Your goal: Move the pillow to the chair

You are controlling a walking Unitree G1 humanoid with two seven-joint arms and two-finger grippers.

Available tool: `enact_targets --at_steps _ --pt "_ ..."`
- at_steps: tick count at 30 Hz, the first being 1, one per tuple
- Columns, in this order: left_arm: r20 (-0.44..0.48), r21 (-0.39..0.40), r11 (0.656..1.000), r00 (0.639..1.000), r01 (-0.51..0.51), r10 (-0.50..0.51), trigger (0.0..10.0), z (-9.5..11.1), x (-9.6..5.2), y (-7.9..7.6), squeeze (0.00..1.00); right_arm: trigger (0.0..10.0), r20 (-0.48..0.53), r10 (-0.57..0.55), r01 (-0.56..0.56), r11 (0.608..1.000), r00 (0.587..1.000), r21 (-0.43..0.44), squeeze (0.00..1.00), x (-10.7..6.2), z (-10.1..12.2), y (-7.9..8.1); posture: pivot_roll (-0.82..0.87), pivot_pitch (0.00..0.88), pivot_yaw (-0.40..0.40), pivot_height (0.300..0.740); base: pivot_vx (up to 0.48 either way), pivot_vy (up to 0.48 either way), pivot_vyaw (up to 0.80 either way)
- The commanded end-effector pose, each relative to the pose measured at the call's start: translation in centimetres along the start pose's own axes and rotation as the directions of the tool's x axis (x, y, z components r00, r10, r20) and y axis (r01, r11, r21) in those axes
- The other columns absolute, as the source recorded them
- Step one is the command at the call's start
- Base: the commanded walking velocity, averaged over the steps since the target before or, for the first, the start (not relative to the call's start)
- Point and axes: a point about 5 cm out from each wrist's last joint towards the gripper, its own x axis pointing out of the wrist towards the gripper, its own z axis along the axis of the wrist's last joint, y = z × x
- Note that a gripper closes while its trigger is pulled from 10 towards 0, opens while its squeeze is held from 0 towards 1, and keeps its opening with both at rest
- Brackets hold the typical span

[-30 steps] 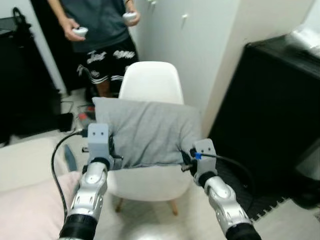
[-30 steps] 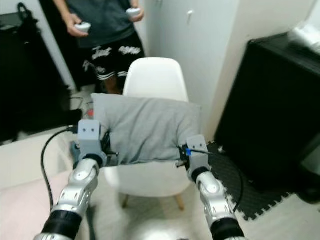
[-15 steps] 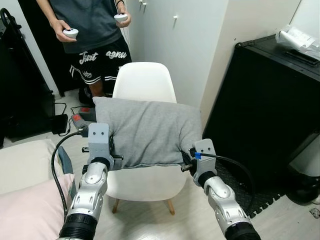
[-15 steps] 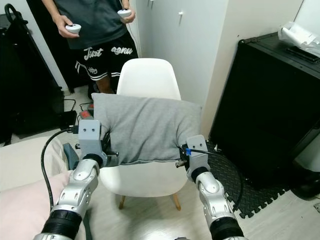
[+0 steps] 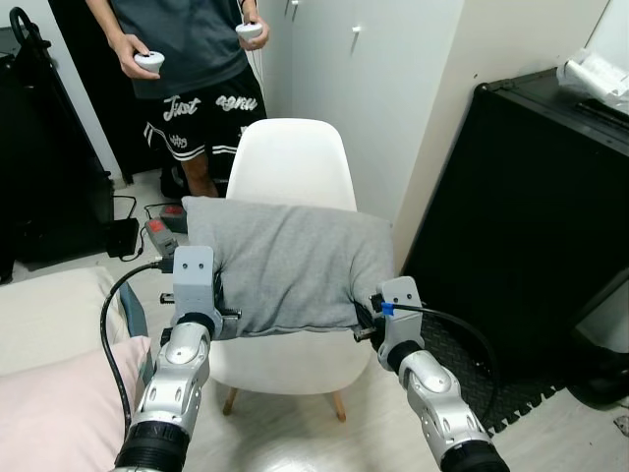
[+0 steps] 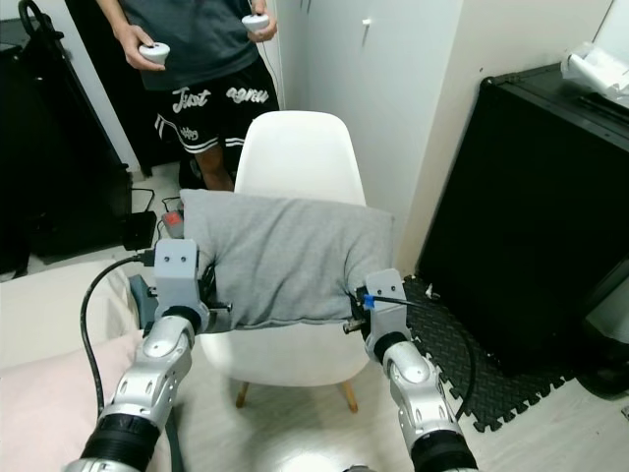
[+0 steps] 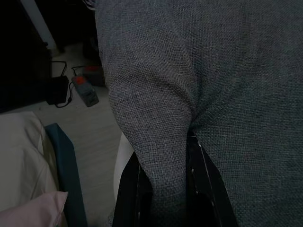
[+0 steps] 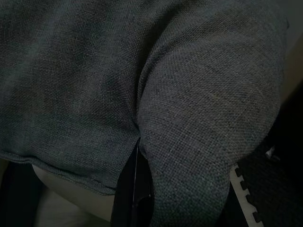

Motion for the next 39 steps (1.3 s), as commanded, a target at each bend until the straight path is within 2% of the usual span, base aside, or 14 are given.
enact_targets --at_steps 1,10,15,27,32,39 --pt "0.046 0.018 0.999 0.998 0.03 -0.031 10.0 1.02 0.37 -0.55 0.0 10.0 0.023 0.056 -0.056 0.998 0.998 -0.009 0.0 0.28 0.49 1.28 -0.02 0.117 0.015 0.681 0.0 0.0 0.0" --pt "0.037 0.024 0.999 0.999 0.032 -0.033 10.0 0.75 0.38 -0.52 0.0 10.0 0.024 0.056 -0.056 0.998 0.998 0.001 0.0 0.24 0.42 1.33 -0.02 0.12 0.015 0.671 0.0 0.0 0.0" --pt "0.036 0.026 0.999 0.999 0.03 -0.031 10.0 0.66 0.4 -0.55 0.0 10.0 0.023 0.052 -0.052 0.999 0.998 0.001 0.0 0.15 0.39 1.29 -0.02 0.123 0.014 0.646 0.0 0.0 0.0" --pt "0.038 0.023 0.999 0.999 0.03 -0.031 10.0 0.68 0.45 -0.7 0.0 10.0 0.015 0.059 -0.059 0.998 0.998 -0.001 0.0 0.25 0.43 1.33 -0.02 0.123 0.011 0.646 0.0 0.0 0.0" --pt "0.039 0.024 0.999 0.999 0.029 -0.03 10.0 0.67 0.43 -0.66 0.0 10.0 0.024 0.064 -0.064 0.998 0.998 0.005 0.0 0.18 0.51 1.42 -0.02 0.126 0.012 0.626 0.0 0.0 0.0" --pt "0.04 0.029 0.999 0.999 0.034 -0.035 10.0 0.69 0.52 -0.68 0.0 10.0 0.02 0.057 -0.057 0.998 0.998 -0.004 0.0 0.35 0.64 1.34 -0.02 0.138 0.011 0.626 0.0 0.0 0.0"
